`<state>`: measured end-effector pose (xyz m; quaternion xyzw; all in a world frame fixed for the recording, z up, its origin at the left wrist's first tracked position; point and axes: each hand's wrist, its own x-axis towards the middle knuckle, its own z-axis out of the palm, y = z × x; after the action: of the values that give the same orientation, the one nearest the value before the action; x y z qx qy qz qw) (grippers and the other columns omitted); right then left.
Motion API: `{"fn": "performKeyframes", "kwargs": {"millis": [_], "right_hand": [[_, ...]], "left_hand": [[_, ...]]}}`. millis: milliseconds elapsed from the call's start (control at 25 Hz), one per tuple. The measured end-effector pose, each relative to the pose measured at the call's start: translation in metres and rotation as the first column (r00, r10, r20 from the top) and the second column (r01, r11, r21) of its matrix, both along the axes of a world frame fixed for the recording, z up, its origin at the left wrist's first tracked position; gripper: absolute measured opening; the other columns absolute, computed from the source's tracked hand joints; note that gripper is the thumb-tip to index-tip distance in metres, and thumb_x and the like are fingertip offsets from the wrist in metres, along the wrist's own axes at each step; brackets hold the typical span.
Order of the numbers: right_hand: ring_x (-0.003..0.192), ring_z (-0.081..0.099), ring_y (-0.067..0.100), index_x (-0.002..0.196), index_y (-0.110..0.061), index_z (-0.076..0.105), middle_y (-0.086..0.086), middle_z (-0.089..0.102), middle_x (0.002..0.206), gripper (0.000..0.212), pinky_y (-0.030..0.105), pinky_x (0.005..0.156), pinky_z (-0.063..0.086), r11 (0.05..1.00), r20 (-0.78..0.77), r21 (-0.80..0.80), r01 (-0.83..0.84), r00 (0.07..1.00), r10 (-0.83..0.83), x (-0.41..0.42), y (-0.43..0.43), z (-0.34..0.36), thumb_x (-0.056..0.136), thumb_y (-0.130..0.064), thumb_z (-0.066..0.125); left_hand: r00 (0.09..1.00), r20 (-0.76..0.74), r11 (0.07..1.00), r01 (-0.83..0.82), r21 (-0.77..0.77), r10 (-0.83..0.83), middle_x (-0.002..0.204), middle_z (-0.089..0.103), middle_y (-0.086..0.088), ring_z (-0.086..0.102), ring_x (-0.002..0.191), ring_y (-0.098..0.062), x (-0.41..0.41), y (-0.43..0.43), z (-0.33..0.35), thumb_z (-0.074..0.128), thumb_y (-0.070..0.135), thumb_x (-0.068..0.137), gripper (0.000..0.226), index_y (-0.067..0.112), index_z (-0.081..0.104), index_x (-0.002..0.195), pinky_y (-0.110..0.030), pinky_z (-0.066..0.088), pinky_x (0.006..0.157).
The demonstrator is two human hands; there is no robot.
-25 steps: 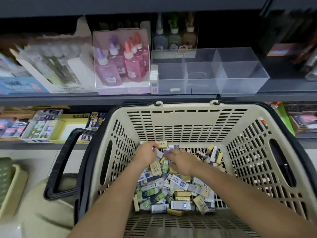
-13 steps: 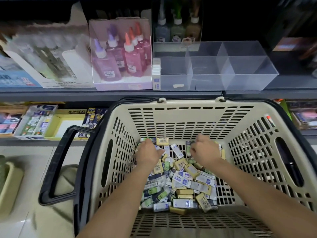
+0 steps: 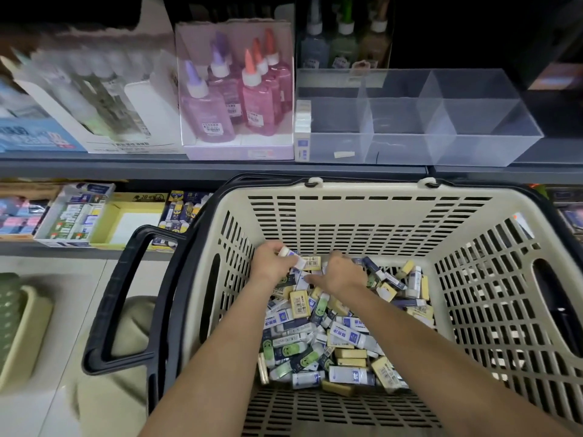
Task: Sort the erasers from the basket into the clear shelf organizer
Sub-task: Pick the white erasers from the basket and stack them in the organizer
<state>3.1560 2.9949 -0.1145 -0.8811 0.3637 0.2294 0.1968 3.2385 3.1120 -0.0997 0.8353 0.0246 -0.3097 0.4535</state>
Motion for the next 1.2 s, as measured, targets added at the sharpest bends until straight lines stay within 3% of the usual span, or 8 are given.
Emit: {"fn": "performKeyframes", "kwargs": {"millis": [200, 320, 440, 560, 720, 880, 1000, 1200], "right_hand": [[0.068, 0.058, 0.018, 0.087, -0.015, 0.052, -0.003, 0.054, 0.071, 0.046, 0.023, 0.048, 0.035, 0.995, -0.035, 0.067, 0.071, 0.997, -0.069, -0.002, -0.007, 0.004, 0.073, -0.056, 0.066], [0.064, 0.058, 0.017, 0.077, -0.016, 0.053, -0.002, 0.055, 0.066, 0.040, 0.022, 0.050, 0.038, 0.998, -0.063, 0.045, 0.054, 0.997, -0.051, -0.008, -0.012, 0.011, 0.070, -0.053, 0.065], [0.057, 0.050, 0.014, 0.076, -0.016, 0.045, -0.003, 0.052, 0.064, 0.042, 0.023, 0.048, 0.036, 0.995, 0.054, 0.099, 0.009, 0.998, -0.015, -0.016, -0.021, 0.022, 0.068, -0.053, 0.064], [0.060, 0.052, 0.012, 0.081, -0.019, 0.049, -0.003, 0.058, 0.067, 0.035, 0.024, 0.050, 0.039, 0.968, 0.209, 0.252, -0.003, 0.977, -0.051, -0.027, -0.027, 0.036, 0.069, -0.047, 0.067], [0.060, 0.052, 0.015, 0.094, -0.013, 0.052, 0.003, 0.059, 0.075, 0.043, 0.028, 0.054, 0.041, 0.910, 0.322, 0.411, 0.047, 0.927, -0.194, -0.039, -0.031, 0.058, 0.074, -0.045, 0.073], [0.059, 0.055, 0.014, 0.093, -0.008, 0.060, 0.003, 0.061, 0.071, 0.038, 0.025, 0.055, 0.043, 0.855, 0.390, 0.517, 0.048, 0.875, -0.285, -0.046, -0.043, 0.090, 0.071, -0.033, 0.078], [0.058, 0.063, 0.005, 0.100, -0.007, 0.064, -0.004, 0.068, 0.070, 0.030, 0.014, 0.050, 0.045, 0.790, 0.401, 0.612, 0.025, 0.852, -0.337, -0.047, -0.051, 0.115, 0.075, -0.018, 0.076], [0.067, 0.070, 0.008, 0.101, -0.003, 0.060, 0.007, 0.071, 0.084, 0.014, 0.017, 0.060, 0.055, 0.691, 0.439, 0.723, -0.031, 0.792, -0.424, -0.044, -0.061, 0.149, 0.088, -0.008, 0.059]], "left_hand": [[0.970, -0.220, 0.973, -0.141, -0.180, 0.100, 0.093, 0.065, -0.009, 0.062, 0.089, -0.024, -0.013, -0.003, 0.003, 0.061, 0.005, 0.083, 0.014, 0.018, 0.060, 0.078, -0.033, 0.055, 0.071], [0.934, -0.348, 0.959, -0.168, -0.228, 0.080, 0.088, 0.063, -0.010, 0.062, 0.080, -0.020, -0.019, -0.008, 0.005, 0.058, 0.002, 0.086, 0.012, 0.014, 0.059, 0.081, -0.025, 0.053, 0.060], [0.922, -0.388, 0.973, -0.102, -0.208, 0.014, 0.085, 0.064, -0.008, 0.062, 0.069, -0.015, -0.027, -0.011, 0.006, 0.058, -0.002, 0.085, 0.010, 0.008, 0.060, 0.085, -0.021, 0.052, 0.050], [0.904, -0.421, 0.972, -0.026, -0.233, -0.077, 0.100, 0.065, -0.015, 0.065, 0.080, -0.021, -0.033, -0.016, 0.011, 0.058, 0.001, 0.085, 0.016, 0.001, 0.060, 0.101, -0.030, 0.057, 0.063], [0.789, -0.559, 0.876, -0.056, -0.479, -0.255, 0.111, 0.066, -0.018, 0.066, 0.098, -0.029, -0.039, -0.028, 0.035, 0.047, 0.022, 0.093, 0.028, 0.005, 0.060, 0.112, -0.040, 0.057, 0.074], [0.761, -0.553, 0.815, -0.056, -0.577, -0.339, 0.117, 0.064, -0.015, 0.062, 0.107, -0.029, -0.040, -0.033, 0.061, 0.046, 0.044, 0.094, 0.047, 0.006, 0.056, 0.121, -0.039, 0.056, 0.081], [0.803, -0.470, 0.803, 0.017, -0.595, -0.366, 0.101, 0.067, -0.010, 0.066, 0.088, -0.022, -0.035, -0.033, 0.087, 0.049, 0.046, 0.091, 0.043, 0.009, 0.060, 0.109, -0.032, 0.057, 0.073], [0.885, -0.356, 0.835, 0.063, -0.547, -0.300, 0.087, 0.066, -0.007, 0.065, 0.072, -0.014, -0.023, -0.031, 0.120, 0.063, 0.018, 0.088, 0.013, 0.013, 0.060, 0.099, -0.023, 0.054, 0.054]]}}
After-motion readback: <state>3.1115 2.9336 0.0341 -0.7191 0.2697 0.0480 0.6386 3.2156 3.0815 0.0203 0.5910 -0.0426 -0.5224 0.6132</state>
